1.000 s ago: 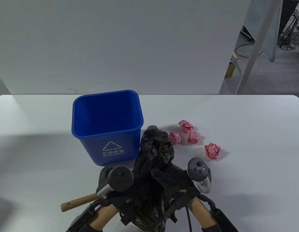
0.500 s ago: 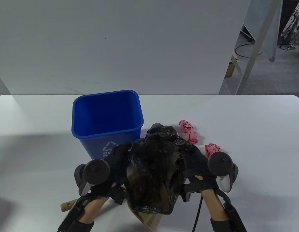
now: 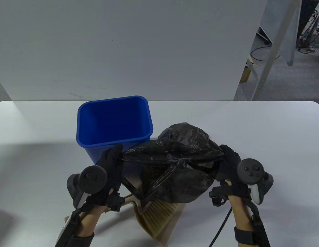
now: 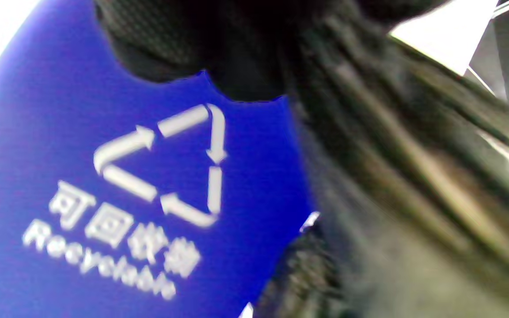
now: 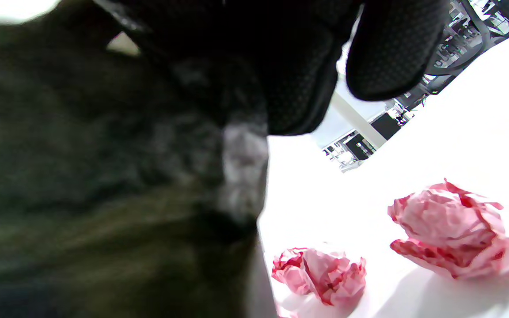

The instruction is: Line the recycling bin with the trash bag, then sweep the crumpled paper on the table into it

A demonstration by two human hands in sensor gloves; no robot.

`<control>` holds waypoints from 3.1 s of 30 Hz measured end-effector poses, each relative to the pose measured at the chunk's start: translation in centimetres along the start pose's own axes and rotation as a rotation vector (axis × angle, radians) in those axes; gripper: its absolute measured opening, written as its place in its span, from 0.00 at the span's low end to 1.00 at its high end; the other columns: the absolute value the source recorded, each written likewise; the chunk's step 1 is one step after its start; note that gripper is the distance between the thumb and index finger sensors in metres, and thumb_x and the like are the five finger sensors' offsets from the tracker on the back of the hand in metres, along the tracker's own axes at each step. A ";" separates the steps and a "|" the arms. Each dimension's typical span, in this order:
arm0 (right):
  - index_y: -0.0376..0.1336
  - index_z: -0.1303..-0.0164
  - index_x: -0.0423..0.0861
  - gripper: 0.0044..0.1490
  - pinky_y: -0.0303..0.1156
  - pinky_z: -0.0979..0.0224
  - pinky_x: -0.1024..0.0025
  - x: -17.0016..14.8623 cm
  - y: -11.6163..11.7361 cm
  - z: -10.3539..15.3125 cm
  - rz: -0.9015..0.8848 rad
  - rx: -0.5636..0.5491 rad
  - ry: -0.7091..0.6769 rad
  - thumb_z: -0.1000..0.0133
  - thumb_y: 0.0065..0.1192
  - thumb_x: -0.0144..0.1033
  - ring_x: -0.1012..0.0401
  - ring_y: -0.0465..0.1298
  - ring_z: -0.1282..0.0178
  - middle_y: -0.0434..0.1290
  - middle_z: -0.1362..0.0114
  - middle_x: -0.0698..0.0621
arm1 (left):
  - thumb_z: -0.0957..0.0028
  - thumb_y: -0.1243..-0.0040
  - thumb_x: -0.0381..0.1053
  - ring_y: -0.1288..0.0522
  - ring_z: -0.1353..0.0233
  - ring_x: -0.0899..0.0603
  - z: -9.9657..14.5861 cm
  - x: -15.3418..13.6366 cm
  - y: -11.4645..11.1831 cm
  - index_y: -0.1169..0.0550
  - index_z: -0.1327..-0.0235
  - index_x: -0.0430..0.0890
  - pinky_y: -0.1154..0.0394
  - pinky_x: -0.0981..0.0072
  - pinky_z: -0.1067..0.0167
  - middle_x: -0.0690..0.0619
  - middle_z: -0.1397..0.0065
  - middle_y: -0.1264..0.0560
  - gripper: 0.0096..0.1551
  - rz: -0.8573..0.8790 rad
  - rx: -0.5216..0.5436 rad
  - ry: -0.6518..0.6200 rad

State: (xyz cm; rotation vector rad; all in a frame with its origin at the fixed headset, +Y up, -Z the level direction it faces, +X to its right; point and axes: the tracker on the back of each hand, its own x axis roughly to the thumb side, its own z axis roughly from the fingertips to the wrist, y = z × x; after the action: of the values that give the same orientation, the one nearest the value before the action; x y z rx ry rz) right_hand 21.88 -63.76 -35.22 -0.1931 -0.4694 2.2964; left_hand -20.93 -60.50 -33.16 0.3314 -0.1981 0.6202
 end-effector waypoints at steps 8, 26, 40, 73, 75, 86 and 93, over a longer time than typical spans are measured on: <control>0.66 0.31 0.47 0.25 0.72 0.35 0.41 0.2 -1.3 0.4 -0.113 -0.059 -0.032 0.34 0.51 0.44 0.51 0.80 0.49 0.77 0.37 0.43 | 0.41 0.35 0.59 0.21 0.71 0.57 -0.1 1.3 -2.6 0.25 0.27 0.44 0.18 0.58 0.67 0.57 0.51 0.17 0.33 0.035 -0.282 -0.086; 0.66 0.30 0.49 0.25 0.71 0.34 0.39 7.3 -8.6 3.1 0.584 -0.096 -0.391 0.34 0.51 0.45 0.50 0.80 0.46 0.76 0.33 0.42 | 0.36 0.47 0.53 0.13 0.43 0.47 0.2 1.9 -3.8 0.30 0.22 0.54 0.17 0.50 0.47 0.55 0.25 0.22 0.27 0.171 -0.151 0.027; 0.64 0.27 0.48 0.26 0.76 0.39 0.46 15.2 -10.7 -2.2 0.388 -0.015 -0.232 0.34 0.52 0.43 0.54 0.82 0.55 0.81 0.41 0.45 | 0.36 0.45 0.58 0.13 0.63 0.55 -8.3 9.2 4.7 0.21 0.31 0.48 0.15 0.58 0.60 0.55 0.44 0.14 0.26 0.354 -0.101 0.078; 0.65 0.28 0.48 0.26 0.73 0.36 0.42 5.3 -8.8 -0.9 -0.148 -0.056 -0.216 0.34 0.50 0.44 0.54 0.80 0.50 0.77 0.37 0.44 | 0.35 0.50 0.58 0.15 0.48 0.48 -8.1 6.6 2.5 0.26 0.26 0.50 0.18 0.48 0.48 0.51 0.34 0.19 0.28 0.397 -0.038 -0.041; 0.64 0.27 0.49 0.26 0.70 0.33 0.38 5.6 -7.5 -0.6 -0.328 0.116 -0.203 0.33 0.49 0.45 0.48 0.78 0.43 0.72 0.29 0.39 | 0.35 0.52 0.59 0.18 0.38 0.42 -7.6 6.8 1.1 0.27 0.23 0.50 0.22 0.42 0.41 0.47 0.26 0.23 0.30 0.590 -0.191 -0.040; 0.62 0.24 0.52 0.28 0.48 0.34 0.18 13.3 -2.4 3.9 -0.804 0.568 -0.396 0.33 0.46 0.47 0.21 0.41 0.23 0.37 0.12 0.25 | 0.36 0.56 0.65 0.61 0.13 0.22 -4.2 11.0 -4.7 0.47 0.13 0.71 0.51 0.11 0.34 0.51 0.06 0.62 0.36 1.235 -0.693 -0.304; 0.62 0.24 0.53 0.27 0.45 0.35 0.17 17.7 -4.7 5.8 -0.765 0.475 -0.563 0.32 0.45 0.47 0.23 0.36 0.24 0.36 0.11 0.30 | 0.36 0.58 0.66 0.63 0.11 0.26 -3.1 14.0 -1.1 0.54 0.15 0.75 0.49 0.14 0.31 0.58 0.07 0.67 0.38 1.205 -0.581 -0.466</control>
State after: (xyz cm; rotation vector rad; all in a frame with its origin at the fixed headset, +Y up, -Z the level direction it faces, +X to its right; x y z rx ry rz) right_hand 11.10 -49.63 -27.95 0.7590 -0.1962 1.6018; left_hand -8.82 -52.73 -32.42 -0.2698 -1.0447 1.6161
